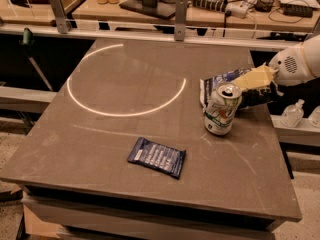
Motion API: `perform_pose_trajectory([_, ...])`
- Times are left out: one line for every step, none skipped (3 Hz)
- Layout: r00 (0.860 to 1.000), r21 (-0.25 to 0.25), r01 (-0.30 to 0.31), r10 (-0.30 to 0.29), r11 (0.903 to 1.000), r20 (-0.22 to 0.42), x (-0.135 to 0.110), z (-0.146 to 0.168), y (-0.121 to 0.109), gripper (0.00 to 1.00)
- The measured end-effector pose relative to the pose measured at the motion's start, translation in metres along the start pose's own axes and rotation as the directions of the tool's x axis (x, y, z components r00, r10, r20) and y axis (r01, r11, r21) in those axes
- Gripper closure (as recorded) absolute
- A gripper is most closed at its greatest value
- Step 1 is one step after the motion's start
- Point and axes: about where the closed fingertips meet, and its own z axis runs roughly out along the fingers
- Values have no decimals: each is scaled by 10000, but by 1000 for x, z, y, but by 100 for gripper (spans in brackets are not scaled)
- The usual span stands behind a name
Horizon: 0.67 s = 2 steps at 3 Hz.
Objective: Move blue chip bag near 7up can
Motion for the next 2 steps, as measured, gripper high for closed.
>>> perform_pose_trajectory([9995,367,-216,208,9991,219,2,-14,-4,0])
perform_pose_trajectory([9913,1633,-789,601,9834,1169,6,-59,-19,0])
